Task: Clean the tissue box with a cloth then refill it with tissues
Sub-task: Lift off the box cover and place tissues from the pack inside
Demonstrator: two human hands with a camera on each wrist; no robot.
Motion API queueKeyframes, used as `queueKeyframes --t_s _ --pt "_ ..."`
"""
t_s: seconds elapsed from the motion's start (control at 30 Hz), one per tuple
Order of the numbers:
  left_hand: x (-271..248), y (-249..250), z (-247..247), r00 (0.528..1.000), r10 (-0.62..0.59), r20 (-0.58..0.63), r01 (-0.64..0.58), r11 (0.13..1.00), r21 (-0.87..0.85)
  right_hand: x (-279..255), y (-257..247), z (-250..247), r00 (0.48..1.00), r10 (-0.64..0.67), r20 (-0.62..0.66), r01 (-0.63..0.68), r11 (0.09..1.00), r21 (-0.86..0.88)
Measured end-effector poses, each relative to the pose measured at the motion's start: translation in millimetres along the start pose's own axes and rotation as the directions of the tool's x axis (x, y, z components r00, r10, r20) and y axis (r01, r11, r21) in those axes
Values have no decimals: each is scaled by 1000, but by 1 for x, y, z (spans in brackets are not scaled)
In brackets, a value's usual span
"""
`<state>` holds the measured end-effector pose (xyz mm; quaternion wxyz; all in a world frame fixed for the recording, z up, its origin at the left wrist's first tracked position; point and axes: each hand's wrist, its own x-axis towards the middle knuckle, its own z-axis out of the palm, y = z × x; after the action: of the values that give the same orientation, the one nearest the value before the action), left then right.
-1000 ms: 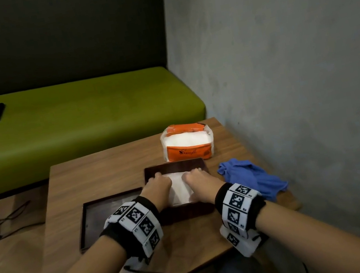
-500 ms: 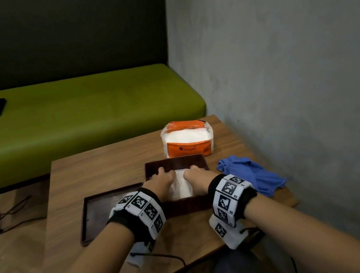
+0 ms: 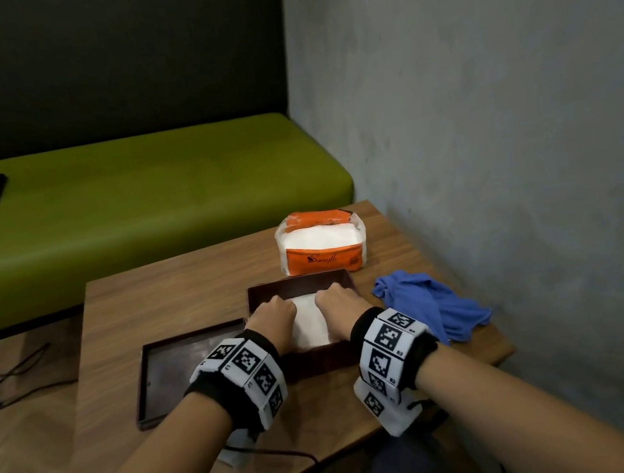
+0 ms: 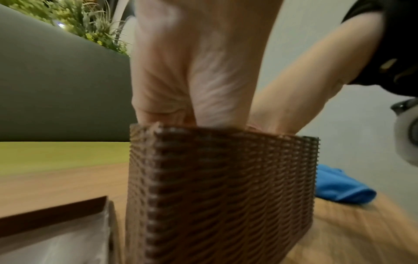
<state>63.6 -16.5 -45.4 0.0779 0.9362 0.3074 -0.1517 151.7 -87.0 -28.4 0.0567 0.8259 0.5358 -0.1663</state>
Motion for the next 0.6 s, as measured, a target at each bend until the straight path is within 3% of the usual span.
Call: queueKeyframes --t_s 0.07,0.13,0.23,0.3,0.4,0.5,0.6 --pt "-2 2 -2 1000 -11 24 12 999 -39 0 1 1 999 19 -40 -18 999 31" --pt "-2 5 -5 996 -23 86 29 997 -68 -2 0 2 1000 22 7 -23 999 33" --pt "2 3 -26 993 -35 115 53 986 -156 1 15 -17 999 10 45 -20 977 212" --pt "10 -4 -51 999 -33 -1 32 970 -243 10 38 -43 999 44 18 -48 926 375" --pt "36 -22 -81 979 -106 -176 44 945 -323 38 74 -79 970 186 -156 -86 863 497" --pt "76 -36 -85 969 -152 -193 68 920 -386 79 88 -83 918 293 -266 -149 879 453" --pt "107 -30 -74 993 -93 -77 61 937 -344 116 91 -67 922 302 -241 -182 890 418"
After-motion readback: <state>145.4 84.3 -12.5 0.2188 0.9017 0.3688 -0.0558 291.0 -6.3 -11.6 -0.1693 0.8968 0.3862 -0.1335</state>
